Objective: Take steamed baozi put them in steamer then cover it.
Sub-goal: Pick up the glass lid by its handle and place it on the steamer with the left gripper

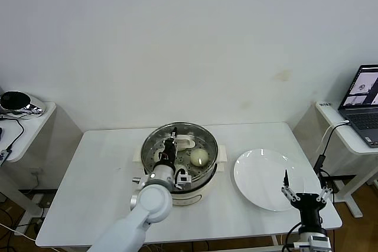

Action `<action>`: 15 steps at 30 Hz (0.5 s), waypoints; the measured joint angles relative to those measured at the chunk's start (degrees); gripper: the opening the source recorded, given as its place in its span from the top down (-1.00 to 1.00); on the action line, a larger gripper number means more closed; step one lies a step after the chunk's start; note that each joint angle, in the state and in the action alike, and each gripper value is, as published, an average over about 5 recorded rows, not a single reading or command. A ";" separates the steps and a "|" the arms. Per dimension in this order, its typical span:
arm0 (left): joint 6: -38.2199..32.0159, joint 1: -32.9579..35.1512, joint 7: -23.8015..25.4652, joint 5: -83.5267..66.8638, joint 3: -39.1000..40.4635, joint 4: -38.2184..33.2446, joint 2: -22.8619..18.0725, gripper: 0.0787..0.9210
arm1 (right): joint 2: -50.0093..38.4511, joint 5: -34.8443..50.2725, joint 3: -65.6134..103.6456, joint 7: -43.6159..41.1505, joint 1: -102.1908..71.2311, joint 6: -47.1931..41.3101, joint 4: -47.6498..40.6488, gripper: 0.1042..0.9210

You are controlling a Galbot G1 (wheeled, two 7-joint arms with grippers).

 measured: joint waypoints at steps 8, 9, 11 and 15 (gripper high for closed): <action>-0.11 0.94 -0.60 0.19 -0.26 0.22 -0.98 0.83 | 0.13 -0.32 -0.48 -0.04 -0.09 0.05 -0.09 -0.76; -0.16 1.05 -0.80 0.22 -0.34 0.28 -1.16 0.83 | 0.12 -0.33 -0.49 -0.04 -0.12 0.05 -0.09 -0.76; -0.24 1.19 -1.12 0.21 -0.46 0.32 -1.47 0.79 | 0.12 -0.35 -0.48 -0.05 -0.16 0.05 -0.09 -0.76; -0.32 1.51 -1.68 -0.03 -0.69 0.15 -1.68 0.56 | 0.14 -0.44 -0.58 -0.05 -0.21 0.09 -0.09 -0.76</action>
